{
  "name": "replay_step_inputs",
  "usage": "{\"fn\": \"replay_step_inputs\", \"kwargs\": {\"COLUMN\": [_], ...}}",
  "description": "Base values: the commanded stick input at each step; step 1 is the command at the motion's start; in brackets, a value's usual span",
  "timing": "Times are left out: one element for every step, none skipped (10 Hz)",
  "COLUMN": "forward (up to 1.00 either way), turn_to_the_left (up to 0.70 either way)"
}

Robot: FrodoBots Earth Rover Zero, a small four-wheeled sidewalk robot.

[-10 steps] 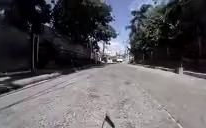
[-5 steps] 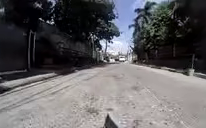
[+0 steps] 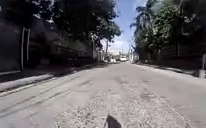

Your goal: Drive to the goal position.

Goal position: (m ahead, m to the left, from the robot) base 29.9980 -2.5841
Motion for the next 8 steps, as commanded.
{"fn": "replay_step_inputs", "kwargs": {"forward": [1.00, 1.00, 1.00, 1.00, 1.00, 1.00, 1.00, 1.00], "turn_to_the_left": [0.02, 0.02, 0.02, 0.02, -0.25, -0.38, -0.38, -0.10]}}
